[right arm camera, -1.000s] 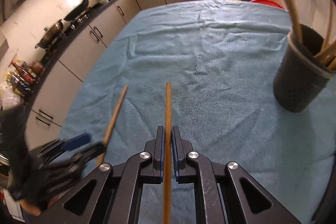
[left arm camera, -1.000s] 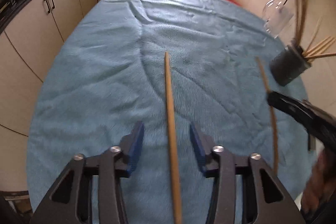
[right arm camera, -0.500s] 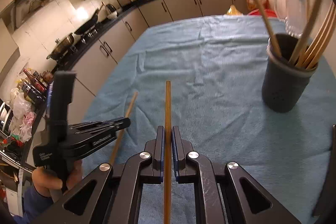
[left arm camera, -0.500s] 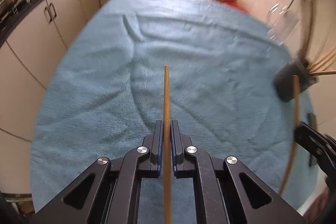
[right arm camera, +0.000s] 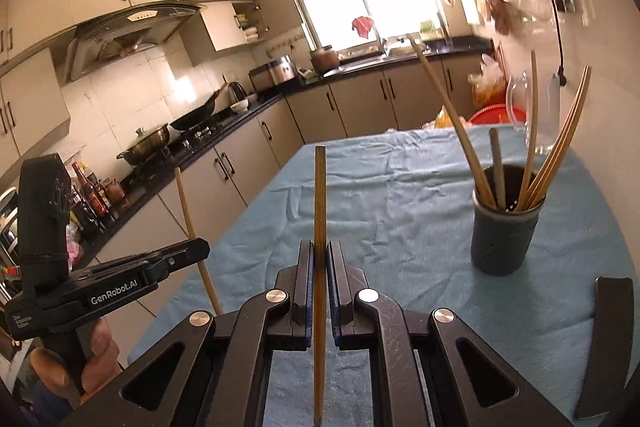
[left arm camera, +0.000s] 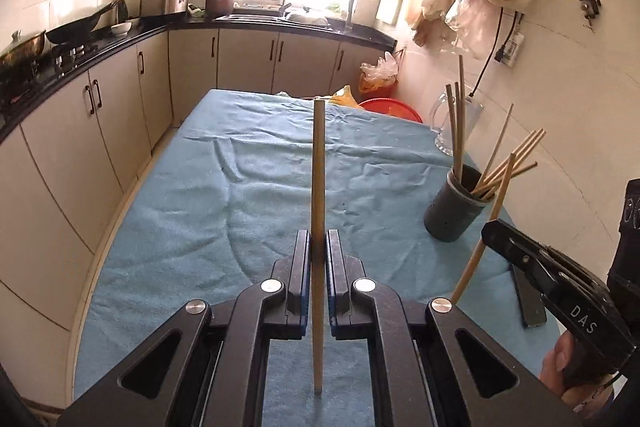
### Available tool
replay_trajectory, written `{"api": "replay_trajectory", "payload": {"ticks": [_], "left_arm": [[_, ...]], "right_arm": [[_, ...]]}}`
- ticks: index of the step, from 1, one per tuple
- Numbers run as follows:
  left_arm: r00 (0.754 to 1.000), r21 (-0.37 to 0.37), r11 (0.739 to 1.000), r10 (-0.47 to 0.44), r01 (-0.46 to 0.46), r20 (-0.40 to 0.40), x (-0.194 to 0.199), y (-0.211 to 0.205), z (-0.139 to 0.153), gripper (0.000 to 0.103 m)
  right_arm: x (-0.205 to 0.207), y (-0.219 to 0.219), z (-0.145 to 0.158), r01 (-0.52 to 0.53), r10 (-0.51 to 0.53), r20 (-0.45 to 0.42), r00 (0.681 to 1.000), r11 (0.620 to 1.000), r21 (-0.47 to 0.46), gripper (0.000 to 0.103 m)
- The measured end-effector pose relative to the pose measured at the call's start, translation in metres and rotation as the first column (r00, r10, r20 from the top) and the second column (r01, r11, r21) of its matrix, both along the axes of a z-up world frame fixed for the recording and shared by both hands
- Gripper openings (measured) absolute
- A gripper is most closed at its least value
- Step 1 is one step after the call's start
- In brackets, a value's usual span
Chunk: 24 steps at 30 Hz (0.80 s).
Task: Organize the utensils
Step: 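Carry both held chopsticks upright over the black holder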
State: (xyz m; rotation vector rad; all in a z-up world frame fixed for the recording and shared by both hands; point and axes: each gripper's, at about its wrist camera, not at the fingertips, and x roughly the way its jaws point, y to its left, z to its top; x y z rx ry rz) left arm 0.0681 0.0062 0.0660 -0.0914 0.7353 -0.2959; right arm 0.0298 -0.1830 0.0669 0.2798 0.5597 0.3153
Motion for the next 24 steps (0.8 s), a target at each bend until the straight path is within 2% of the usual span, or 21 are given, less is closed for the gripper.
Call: {"api": "replay_trajectory", "payload": {"ticks": [8, 24], "left_arm": [[1.000, -0.005, 1.000, -0.014, 0.014, 0.014, -0.012, -0.005, 0.005, 0.007], [0.999, -0.001, 1.000, -0.027, 0.027, 0.023, -0.019, -0.009, 0.009, 0.007]], "right_arm": [[-0.013, -0.010, 0.007, 0.039, -0.038, 0.033, 0.999, 0.999, -0.006, 0.007], [-0.026, -0.024, 0.007, 0.068, -0.068, 0.039, 0.997, 0.998, 0.014, 0.007]]}}
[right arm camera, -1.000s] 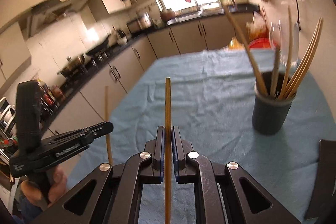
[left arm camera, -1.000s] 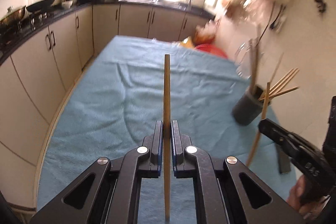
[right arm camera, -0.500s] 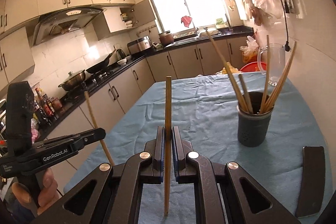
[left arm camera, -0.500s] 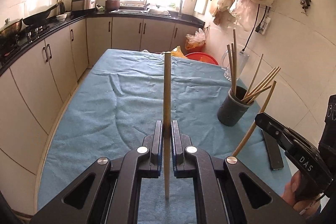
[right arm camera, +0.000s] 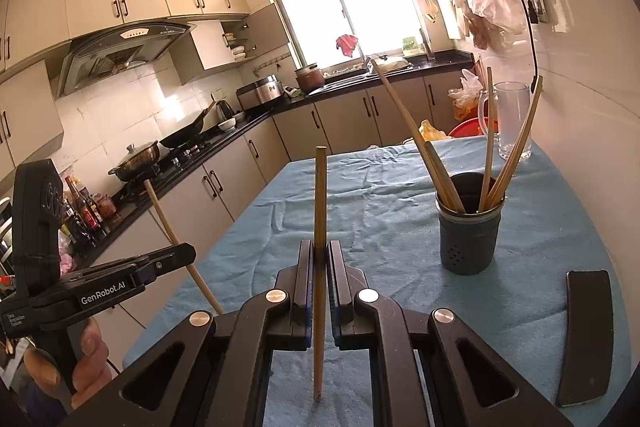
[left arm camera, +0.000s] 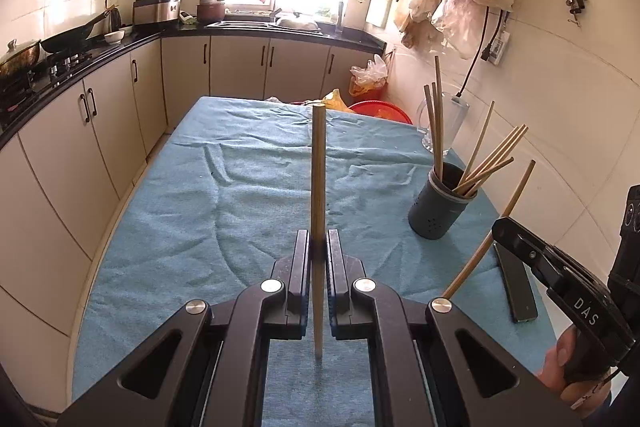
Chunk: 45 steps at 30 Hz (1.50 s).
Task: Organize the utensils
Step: 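Carry both held chopsticks upright over the black holder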
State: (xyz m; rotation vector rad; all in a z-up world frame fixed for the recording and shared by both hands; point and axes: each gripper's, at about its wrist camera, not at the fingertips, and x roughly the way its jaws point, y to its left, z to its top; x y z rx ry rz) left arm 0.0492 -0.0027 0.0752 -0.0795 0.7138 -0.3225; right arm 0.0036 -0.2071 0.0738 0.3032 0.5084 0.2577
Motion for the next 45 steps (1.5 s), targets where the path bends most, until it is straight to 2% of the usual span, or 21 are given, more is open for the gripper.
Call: {"api": "replay_trajectory", "payload": {"ticks": [28, 38, 45], "left_arm": [[1.000, 0.008, 1.000, -0.010, 0.010, 0.015, -0.007, -0.008, 0.010, 0.007], [0.999, 0.019, 0.999, -0.044, 0.044, 0.025, -0.010, -0.025, 0.025, 0.007], [0.994, -0.022, 0.994, -0.111, 0.111, 0.018, 0.012, -0.048, 0.052, 0.007]], "right_arm": [[-0.022, -0.020, 0.018, 0.032, -0.034, 0.039, 0.999, 0.999, 0.033, 0.007], [-0.043, -0.055, 0.028, 0.093, -0.098, 0.074, 0.992, 0.993, 0.072, 0.007], [-0.058, -0.102, 0.050, 0.192, -0.203, 0.123, 0.971, 0.977, 0.095, 0.007]]}}
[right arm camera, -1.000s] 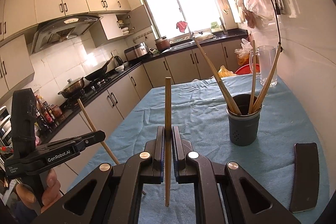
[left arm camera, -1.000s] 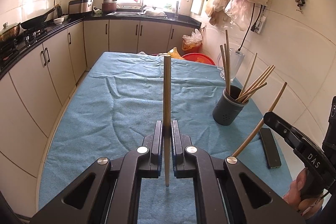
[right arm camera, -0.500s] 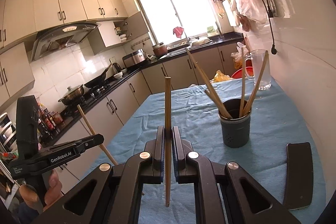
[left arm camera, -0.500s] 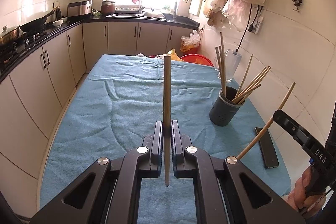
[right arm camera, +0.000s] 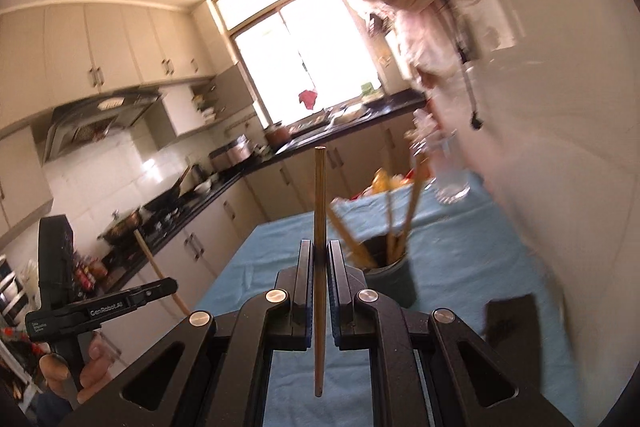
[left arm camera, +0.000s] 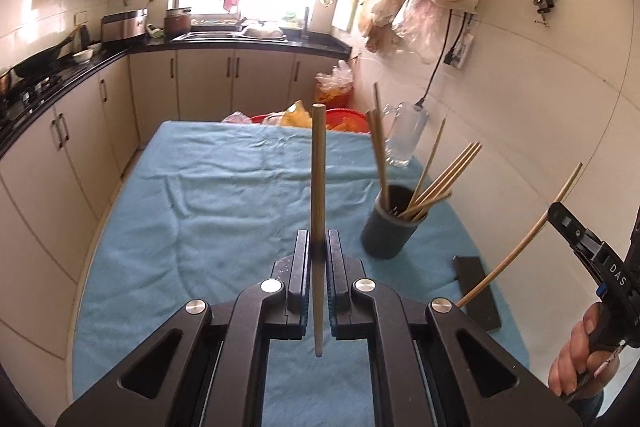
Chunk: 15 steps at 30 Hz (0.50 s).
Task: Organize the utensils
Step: 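Carry both held chopsticks upright over the black holder, then open both tools to drop the chopsticks into the black holder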
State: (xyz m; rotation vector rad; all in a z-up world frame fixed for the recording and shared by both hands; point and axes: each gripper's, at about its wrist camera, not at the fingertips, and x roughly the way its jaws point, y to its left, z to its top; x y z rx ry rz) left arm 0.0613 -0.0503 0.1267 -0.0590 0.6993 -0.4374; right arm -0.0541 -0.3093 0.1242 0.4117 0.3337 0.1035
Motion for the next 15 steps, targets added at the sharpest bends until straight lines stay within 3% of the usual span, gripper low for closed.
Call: {"api": "replay_trajectory", "payload": {"ticks": [7, 15], "left_arm": [[0.999, -0.085, 0.996, -0.020, 0.022, 0.024, 0.043, -0.027, 0.034, 0.007], [0.996, -0.172, 0.984, -0.033, 0.046, 0.078, 0.089, -0.068, 0.063, 0.007]], "right_arm": [[0.008, -0.039, 0.031, 0.114, -0.114, 0.059, 0.992, 0.993, -0.002, 0.007], [0.053, -0.052, 0.054, 0.192, -0.187, 0.107, 0.976, 0.981, -0.034, 0.007]]}}
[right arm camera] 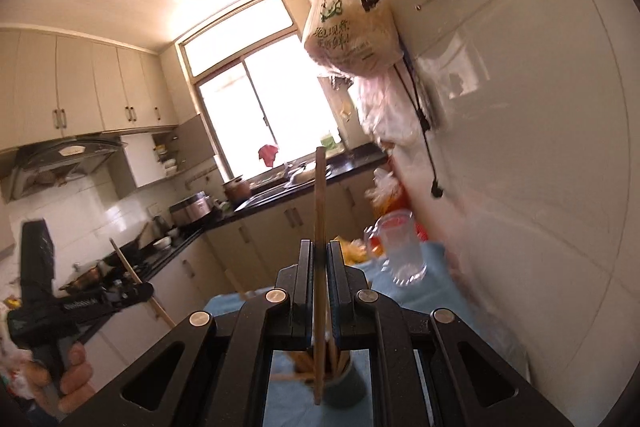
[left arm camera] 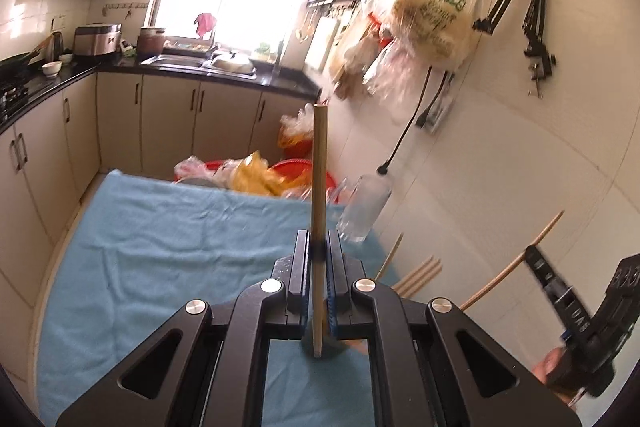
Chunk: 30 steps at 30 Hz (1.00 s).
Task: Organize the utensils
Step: 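Open both tools to drop the chopsticks into the black holder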
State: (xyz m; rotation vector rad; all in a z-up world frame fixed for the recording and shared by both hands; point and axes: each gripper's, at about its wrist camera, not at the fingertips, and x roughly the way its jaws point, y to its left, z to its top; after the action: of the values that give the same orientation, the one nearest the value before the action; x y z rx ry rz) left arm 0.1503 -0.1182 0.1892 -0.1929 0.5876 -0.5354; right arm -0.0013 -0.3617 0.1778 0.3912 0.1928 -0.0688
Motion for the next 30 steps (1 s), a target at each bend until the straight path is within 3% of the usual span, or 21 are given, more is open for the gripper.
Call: {"api": "replay_trajectory", "payload": {"ticks": [5, 10, 14, 16, 20, 24, 26, 28, 30], "left_arm": [[0.999, -0.010, 0.999, -0.032, 0.032, -0.016, 0.029, -0.032, -0.010, 0.007], [0.996, 0.037, 0.997, -0.065, 0.067, -0.054, 0.047, -0.060, -0.042, 0.007], [0.994, 0.056, 0.996, -0.067, 0.072, -0.086, 0.055, -0.063, -0.063, 0.007], [0.991, 0.044, 0.995, -0.083, 0.088, -0.105, 0.057, -0.059, -0.066, 0.013], [0.996, 0.025, 0.997, -0.070, 0.072, -0.062, 0.044, -0.043, -0.051, 0.030], [0.999, 0.018, 0.999, -0.028, 0.028, 0.037, 0.011, -0.014, -0.025, 0.038], [0.996, 0.022, 1.000, 0.002, -0.004, 0.085, -0.013, 0.004, -0.017, 0.051], [0.989, 0.028, 0.999, 0.042, -0.046, 0.144, -0.043, 0.023, -0.016, 0.068], [0.980, 0.064, 0.994, 0.072, -0.085, 0.185, -0.071, 0.037, -0.021, 0.074]], "right_arm": [[0.039, 0.004, -0.006, 0.007, -0.008, -0.018, 1.000, 0.999, -0.036, 0.007], [0.078, 0.006, -0.030, -0.011, 0.007, -0.091, 0.996, 0.999, -0.038, 0.007], [0.094, 0.006, -0.052, -0.036, 0.030, -0.156, 0.987, 0.999, -0.032, 0.008], [0.096, 0.006, -0.059, -0.052, 0.047, -0.176, 0.983, 0.998, -0.022, 0.008], [0.086, 0.002, -0.052, -0.055, 0.053, -0.159, 0.986, 0.998, -0.008, 0.030], [0.053, -0.001, -0.031, -0.035, 0.034, -0.091, 0.995, 0.999, -0.011, 0.037], [0.031, -0.002, -0.022, -0.012, 0.011, -0.067, 0.998, 1.000, -0.022, 0.059], [0.006, -0.001, -0.019, 0.014, -0.016, -0.048, 0.999, 0.999, -0.034, 0.068], [-0.020, 0.002, -0.023, 0.037, -0.040, -0.055, 0.998, 0.998, -0.060, 0.073]]}}
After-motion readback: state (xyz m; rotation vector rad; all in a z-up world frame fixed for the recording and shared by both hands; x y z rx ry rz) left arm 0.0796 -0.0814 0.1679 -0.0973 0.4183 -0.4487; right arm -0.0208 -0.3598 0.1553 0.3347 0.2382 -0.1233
